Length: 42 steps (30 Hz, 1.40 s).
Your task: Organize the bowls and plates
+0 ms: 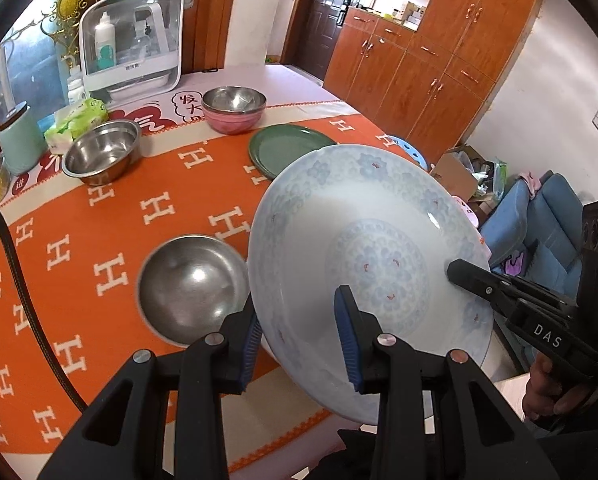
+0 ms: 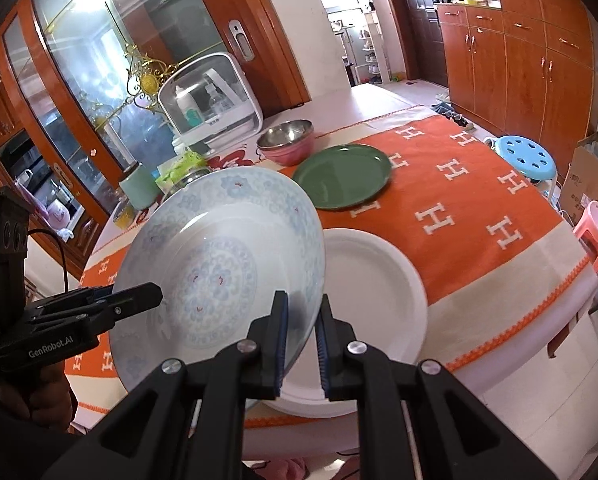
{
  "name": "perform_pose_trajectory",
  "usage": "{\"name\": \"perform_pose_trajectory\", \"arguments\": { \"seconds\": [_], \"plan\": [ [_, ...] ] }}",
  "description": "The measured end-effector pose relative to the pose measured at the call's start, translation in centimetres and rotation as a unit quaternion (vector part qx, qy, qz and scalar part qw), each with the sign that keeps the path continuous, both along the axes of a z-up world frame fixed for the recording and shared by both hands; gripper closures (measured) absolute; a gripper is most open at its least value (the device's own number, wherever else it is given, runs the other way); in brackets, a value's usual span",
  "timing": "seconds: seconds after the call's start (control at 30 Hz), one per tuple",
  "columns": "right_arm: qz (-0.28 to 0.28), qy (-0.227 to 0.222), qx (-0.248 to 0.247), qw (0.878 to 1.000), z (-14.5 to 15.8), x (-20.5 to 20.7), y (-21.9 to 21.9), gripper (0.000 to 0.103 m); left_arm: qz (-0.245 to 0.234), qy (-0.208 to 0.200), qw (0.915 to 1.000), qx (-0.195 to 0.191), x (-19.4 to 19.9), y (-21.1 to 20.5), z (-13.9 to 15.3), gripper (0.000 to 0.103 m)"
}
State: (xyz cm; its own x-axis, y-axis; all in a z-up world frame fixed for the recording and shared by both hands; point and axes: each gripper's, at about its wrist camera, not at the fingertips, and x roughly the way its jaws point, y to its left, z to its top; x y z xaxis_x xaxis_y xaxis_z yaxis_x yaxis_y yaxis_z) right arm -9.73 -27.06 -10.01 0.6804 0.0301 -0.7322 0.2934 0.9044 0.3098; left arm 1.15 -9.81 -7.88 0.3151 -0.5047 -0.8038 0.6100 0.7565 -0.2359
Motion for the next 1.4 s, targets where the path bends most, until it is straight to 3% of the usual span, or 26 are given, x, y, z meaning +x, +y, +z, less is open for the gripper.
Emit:
{"name": "perform_pose_trajectory", "arguments": {
  "seconds": [0.6,1.03,1.4],
  "plan": [
    [0.115,0.071,-0.011,0.991,-3.4,3.4,-5.6,0.088,0.081,0.05,0.9947,0.04,0.8,-5.7,-4.5,0.07],
    [0.179,0.128,-0.007,0.976,-7.0,6.5,-7.3,0.088,0.125,0.122,0.9814,0.079,1.9,-7.3,-9.1,0.07],
    [0.238,0.173,-0.023,0.955,-9.5,8.6,-7.1,0.085,0.156,0.167,0.9681,0.102,2.6,-7.5,-11.5,0.07]
  ]
}}
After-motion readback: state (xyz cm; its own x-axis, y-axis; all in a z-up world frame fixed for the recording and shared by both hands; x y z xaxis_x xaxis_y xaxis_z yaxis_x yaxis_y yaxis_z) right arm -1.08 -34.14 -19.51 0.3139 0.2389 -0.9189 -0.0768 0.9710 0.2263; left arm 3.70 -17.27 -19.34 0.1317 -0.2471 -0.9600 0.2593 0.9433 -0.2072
